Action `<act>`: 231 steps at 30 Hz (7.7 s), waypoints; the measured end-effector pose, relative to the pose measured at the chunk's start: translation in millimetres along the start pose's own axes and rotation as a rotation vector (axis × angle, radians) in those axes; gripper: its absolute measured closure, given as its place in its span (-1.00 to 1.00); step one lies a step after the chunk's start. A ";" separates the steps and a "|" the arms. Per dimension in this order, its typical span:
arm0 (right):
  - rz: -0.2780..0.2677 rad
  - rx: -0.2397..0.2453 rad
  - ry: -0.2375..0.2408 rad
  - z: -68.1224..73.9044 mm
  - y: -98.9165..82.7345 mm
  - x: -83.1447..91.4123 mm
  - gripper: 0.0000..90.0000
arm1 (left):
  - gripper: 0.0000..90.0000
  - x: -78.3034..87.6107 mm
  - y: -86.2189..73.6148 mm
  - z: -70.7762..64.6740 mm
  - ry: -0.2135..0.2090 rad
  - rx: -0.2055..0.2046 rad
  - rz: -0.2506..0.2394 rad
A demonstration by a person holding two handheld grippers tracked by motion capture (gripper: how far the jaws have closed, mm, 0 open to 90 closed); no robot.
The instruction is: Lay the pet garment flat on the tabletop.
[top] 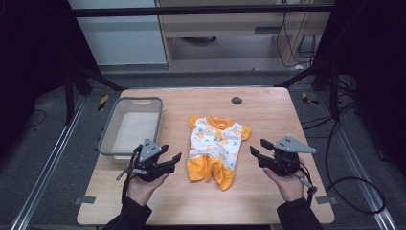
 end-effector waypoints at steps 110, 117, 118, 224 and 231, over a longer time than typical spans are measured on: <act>0.267 -0.025 0.210 48.3 -82.9 -33.6 0.95 | 0.98 -8.8 -31.7 -26.8 -0.147 0.028 0.130; 0.239 -0.042 0.233 36.3 -71.0 -18.2 0.95 | 0.98 -0.9 -27.2 -21.6 -0.154 0.053 0.119; 0.245 -0.038 0.232 34.4 -70.9 -16.6 0.95 | 0.98 -0.4 -27.5 -20.8 -0.153 0.053 0.120; 0.286 0.005 0.178 42.1 -92.7 -57.1 1.00 | 0.82 -140.0 16.0 -16.9 0.033 -0.095 0.177; 0.329 0.023 0.200 55.0 -106.7 -53.7 1.00 | 0.93 -181.0 12.6 -16.6 0.081 -0.121 0.192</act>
Point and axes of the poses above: each handheld gripper's, and its own axes: x roughly backward along the jaws, y roughly out of its top, z roughly to its left, the point moved 9 cm from there along -x, roughly forward along the jaws, and after that the axes turned 7 degrees about y, right-handed, at the moved point
